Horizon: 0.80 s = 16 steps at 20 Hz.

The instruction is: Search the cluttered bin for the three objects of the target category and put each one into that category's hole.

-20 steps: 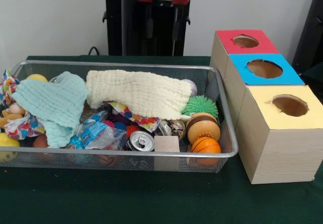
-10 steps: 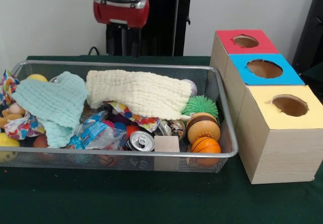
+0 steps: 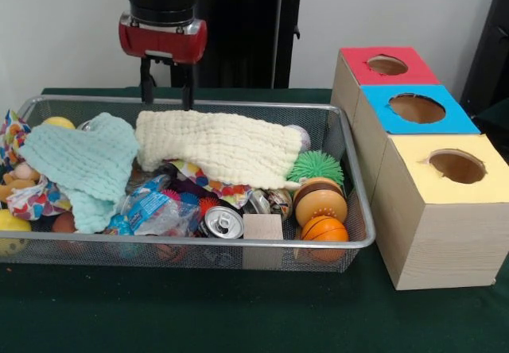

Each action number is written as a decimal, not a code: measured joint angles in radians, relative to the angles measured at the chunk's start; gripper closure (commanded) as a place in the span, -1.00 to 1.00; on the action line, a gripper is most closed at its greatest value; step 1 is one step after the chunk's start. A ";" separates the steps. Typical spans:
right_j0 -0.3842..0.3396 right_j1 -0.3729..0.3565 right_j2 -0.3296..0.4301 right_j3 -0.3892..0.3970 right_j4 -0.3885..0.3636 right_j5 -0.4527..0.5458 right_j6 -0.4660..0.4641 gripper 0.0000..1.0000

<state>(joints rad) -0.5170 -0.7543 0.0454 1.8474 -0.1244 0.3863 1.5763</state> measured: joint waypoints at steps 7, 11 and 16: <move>0.005 0.009 0.014 -0.055 -0.004 0.000 0.000 -1.00; 0.012 0.009 0.020 -0.079 -0.004 0.000 0.000 -1.00; 0.016 0.010 0.029 -0.094 -0.004 0.000 0.000 -1.00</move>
<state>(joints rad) -0.5008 -0.7447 0.0741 1.7532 -0.1287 0.3865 1.5763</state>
